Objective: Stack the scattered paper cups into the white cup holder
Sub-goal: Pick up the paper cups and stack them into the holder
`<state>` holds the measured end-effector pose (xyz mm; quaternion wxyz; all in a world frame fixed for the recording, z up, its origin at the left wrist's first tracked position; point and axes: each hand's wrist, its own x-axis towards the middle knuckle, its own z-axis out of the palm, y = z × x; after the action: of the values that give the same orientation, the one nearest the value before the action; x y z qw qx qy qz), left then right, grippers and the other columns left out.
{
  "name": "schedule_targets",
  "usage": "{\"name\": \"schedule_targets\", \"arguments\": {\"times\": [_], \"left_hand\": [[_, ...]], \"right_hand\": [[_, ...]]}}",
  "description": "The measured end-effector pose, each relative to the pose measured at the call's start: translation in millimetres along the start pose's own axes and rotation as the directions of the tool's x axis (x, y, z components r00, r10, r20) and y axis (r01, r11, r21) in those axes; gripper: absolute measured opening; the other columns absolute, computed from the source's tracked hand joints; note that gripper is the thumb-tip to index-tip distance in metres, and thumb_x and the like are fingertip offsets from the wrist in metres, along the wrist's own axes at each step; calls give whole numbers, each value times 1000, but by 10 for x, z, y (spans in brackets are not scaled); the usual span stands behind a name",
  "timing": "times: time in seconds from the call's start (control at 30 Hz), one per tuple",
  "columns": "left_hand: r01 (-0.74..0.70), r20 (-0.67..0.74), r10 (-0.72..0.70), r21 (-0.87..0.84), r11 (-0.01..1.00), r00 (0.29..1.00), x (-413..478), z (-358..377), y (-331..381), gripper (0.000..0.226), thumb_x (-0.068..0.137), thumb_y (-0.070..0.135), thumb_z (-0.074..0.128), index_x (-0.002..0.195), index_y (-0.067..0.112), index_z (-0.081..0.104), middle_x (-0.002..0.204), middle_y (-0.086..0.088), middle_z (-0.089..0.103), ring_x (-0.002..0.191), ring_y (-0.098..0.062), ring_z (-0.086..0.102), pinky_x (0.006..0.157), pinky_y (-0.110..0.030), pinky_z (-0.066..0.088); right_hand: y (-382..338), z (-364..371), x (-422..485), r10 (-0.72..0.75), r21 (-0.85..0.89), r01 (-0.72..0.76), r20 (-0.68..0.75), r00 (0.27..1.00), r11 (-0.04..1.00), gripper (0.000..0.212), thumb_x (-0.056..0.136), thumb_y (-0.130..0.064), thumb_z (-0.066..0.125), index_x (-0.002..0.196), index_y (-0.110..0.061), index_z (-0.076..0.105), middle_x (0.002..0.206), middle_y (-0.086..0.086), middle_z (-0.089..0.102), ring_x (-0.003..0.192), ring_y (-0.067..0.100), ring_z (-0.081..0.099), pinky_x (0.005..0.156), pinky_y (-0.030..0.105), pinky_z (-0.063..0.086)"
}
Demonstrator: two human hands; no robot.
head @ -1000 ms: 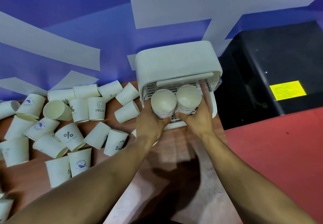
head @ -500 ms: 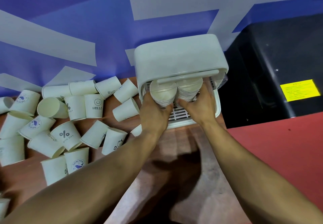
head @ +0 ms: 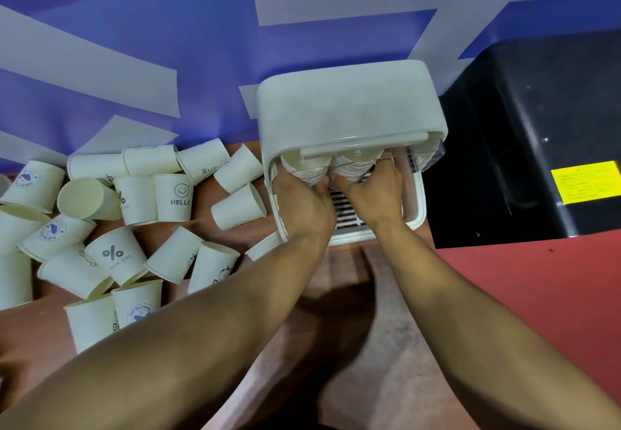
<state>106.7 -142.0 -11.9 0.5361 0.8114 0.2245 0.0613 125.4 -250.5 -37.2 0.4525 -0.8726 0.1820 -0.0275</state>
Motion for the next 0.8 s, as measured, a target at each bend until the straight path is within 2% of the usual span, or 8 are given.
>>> {"name": "schedule_targets", "arguments": {"times": [0.13,0.2,0.27,0.4,0.5,0.63,0.7,0.8], "left_hand": [[128,49,-128,-4,992,991,-9,-13,19,50,86,7,67,128,19,44,111,11,53,102,-6,52,84,-6,33],[192,91,-190,-5,981,978,-19,-23,10,40,89,11,65,121,22,44,107,9,55,101,-13,56,77,-6,35],[228,120,-228,18,974,966,-27,-53,-18,41,90,19,67,125,18,45,111,6,59,107,-19,59,81,-14,36],[233,165,-245,87,969,955,-53,-145,-53,59,84,26,74,133,12,43,123,-3,65,114,-24,60,93,-25,45],[242,204,-265,131,961,942,-101,-217,-106,64,81,29,77,134,13,45,122,-4,66,113,-26,61,97,-34,49],[316,308,-341,129,940,888,-242,-471,-161,55,83,28,76,129,9,53,125,-1,61,117,-22,58,91,-23,42],[305,350,-330,128,944,876,-331,-661,-222,56,83,29,76,130,9,54,128,-4,60,117,-20,58,93,-23,43],[266,372,-300,142,953,878,-439,-1007,-368,52,80,35,79,124,17,58,120,4,63,98,-7,62,83,-15,46]], "right_hand": [[-25,-9,-17,-10,0,10,14,1000,1000,38,63,-31,84,93,-19,65,91,-6,71,87,9,67,73,22,52],[-43,-12,-27,-7,-2,7,16,1000,1000,40,63,-31,84,94,-16,65,92,-5,71,89,10,67,73,23,52],[-51,-6,-44,-2,-8,2,7,1000,1000,49,62,-34,85,102,-16,62,97,-3,70,94,13,66,77,27,53],[-60,-6,-142,37,-16,-38,-29,999,999,67,59,-30,87,114,-16,50,107,1,67,101,18,63,83,31,51],[-85,-9,-267,67,-11,-68,-81,994,998,68,62,-32,85,116,-15,48,109,-2,63,102,19,62,85,38,51],[-104,-21,-518,155,-7,-156,-101,983,988,69,68,-27,83,122,-9,45,111,-1,55,104,23,59,90,40,49],[-129,2,-718,166,14,-165,-80,983,986,64,68,-26,82,119,-13,45,109,-2,56,100,22,61,87,38,50],[-238,104,-1054,159,51,-158,-17,987,986,56,70,-27,80,114,-17,48,108,-2,59,95,17,63,84,36,52]]}}
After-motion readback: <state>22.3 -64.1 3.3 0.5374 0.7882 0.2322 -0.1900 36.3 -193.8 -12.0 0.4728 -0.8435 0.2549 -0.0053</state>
